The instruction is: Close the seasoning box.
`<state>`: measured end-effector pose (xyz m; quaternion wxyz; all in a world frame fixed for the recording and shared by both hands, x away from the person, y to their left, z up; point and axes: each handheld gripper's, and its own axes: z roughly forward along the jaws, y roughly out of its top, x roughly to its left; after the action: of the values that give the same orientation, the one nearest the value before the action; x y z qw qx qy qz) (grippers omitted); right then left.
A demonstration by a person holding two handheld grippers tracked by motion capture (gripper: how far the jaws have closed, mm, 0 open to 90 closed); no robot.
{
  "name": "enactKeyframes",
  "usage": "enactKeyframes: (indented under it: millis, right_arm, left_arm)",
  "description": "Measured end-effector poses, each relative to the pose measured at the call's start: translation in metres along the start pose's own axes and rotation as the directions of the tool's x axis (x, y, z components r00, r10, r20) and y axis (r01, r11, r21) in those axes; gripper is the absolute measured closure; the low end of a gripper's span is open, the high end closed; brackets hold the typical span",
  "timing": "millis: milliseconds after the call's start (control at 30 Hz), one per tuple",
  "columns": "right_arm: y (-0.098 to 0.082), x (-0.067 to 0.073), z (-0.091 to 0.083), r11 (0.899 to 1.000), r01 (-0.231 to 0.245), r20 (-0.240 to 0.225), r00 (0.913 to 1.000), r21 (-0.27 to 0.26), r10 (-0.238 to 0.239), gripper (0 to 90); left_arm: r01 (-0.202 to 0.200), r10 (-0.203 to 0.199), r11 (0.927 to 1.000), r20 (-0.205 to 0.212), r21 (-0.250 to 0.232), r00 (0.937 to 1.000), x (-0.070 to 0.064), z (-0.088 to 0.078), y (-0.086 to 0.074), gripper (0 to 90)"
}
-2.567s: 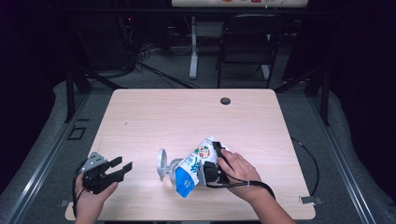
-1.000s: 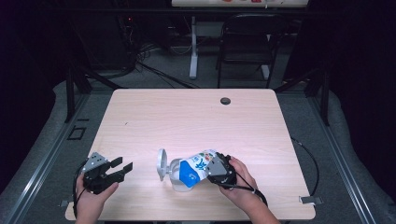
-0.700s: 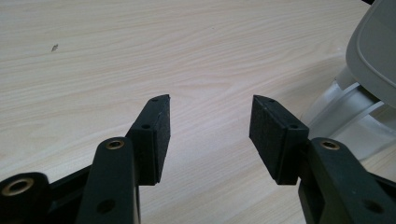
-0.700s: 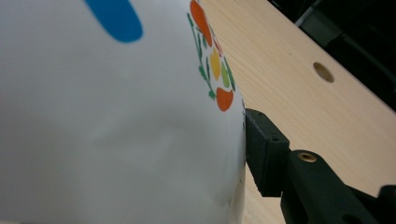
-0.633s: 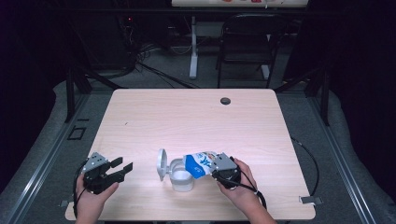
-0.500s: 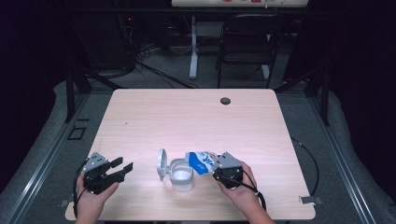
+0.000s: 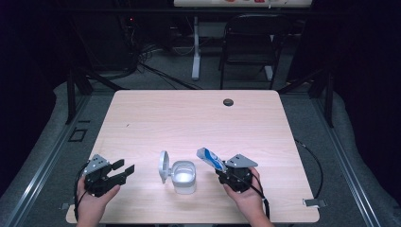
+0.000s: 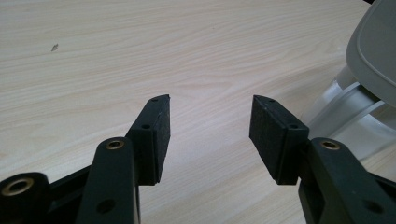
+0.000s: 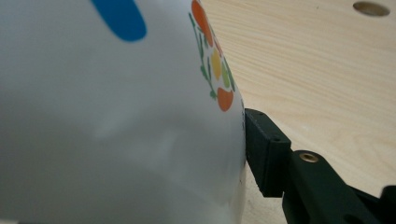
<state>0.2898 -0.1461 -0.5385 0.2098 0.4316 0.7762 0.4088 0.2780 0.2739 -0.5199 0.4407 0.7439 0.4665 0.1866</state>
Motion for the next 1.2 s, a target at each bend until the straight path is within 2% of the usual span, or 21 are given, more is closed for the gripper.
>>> enactKeyframes:
  millis: [33, 100, 400, 500, 533, 567, 600, 633, 667, 700, 1033, 1200]
  right_arm:
    - [-0.002, -0.003, 0.0, 0.999, -0.053, -0.014, 0.9985, -0.01, 0.053, 61.0]
    - [-0.004, -0.005, -0.001, 0.997, -0.076, -0.014, 0.997, -0.016, 0.076, 60.9]
    - [-0.009, -0.012, -0.002, 0.992, -0.122, -0.008, 0.9925, -0.021, 0.122, 60.2]
    - [-0.013, -0.016, -0.001, 0.983, -0.183, -0.031, 0.9828, -0.022, 0.182, 60.0]
    - [-0.013, -0.016, -0.001, 0.983, -0.183, -0.031, 0.9828, -0.022, 0.182, 60.0]
    - [-0.016, -0.019, 0.0, 0.973, -0.228, -0.037, 0.9733, -0.028, 0.227, 60.0]
    - [-0.016, -0.019, 0.0, 0.973, -0.228, -0.037, 0.9733, -0.028, 0.227, 60.0]
    - [-0.018, -0.022, 0.001, 0.962, -0.271, -0.053, 0.9617, -0.03, 0.269, 60.0]
    - [-0.018, -0.022, 0.001, 0.962, -0.271, -0.053, 0.9617, -0.03, 0.269, 60.0]
    - [-0.02, -0.025, 0.002, 0.955, -0.295, -0.054, 0.9547, -0.029, 0.293, 60.1]
    - [-0.025, -0.027, 0.007, 0.961, -0.276, -0.006, 0.9611, 0.008, 0.276, 59.4]
    - [-0.027, -0.028, 0.009, 0.959, -0.283, -0.007, 0.959, 0.019, 0.283, 59.3]
  left_arm:
    - [-0.001, 0.001, 1.0, 0.0, 0.0, 1.0, 0.0, 0.0, 0.0, 48.7]
    - [0.0, 0.0, 1.0, 0.0, 0.0, 1.0, 0.0, 0.0, 0.0, 48.7]
    - [-0.001, 0.001, 1.0, -0.001, 0.002, 1.0, 0.0, 0.001, 0.0, 48.7]
    - [-0.001, 0.001, 1.0, 0.0, 0.003, 1.0, -0.001, 0.001, -0.001, 48.7]
    - [-0.001, 0.001, 1.0, 0.0, 0.003, 1.0, -0.001, 0.001, -0.001, 48.7]
    - [-0.002, 0.002, 1.0, -0.001, 0.004, 1.0, -0.001, 0.001, -0.001, 48.7]
    - [-0.002, 0.002, 1.0, -0.001, 0.004, 1.0, -0.001, 0.001, -0.001, 48.7]
    - [-0.002, 0.002, 1.0, 0.0, 0.005, 1.0, -0.001, 0.001, -0.001, 48.7]
    - [-0.001, 0.001, 1.0, 0.0, 0.005, 1.0, -0.001, 0.001, -0.001, 48.7]
    - [-0.003, 0.003, 1.0, 0.001, 0.002, 1.0, -0.001, 0.002, -0.001, 48.7]
    - [-0.01, 0.01, 0.9999, -0.001, 0.012, 1.0, -0.001, 0.003, -0.002, 48.7]
    - [-0.011, 0.011, 0.9998, 0.001, 0.018, 0.9999, -0.001, 0.003, -0.002, 48.7]
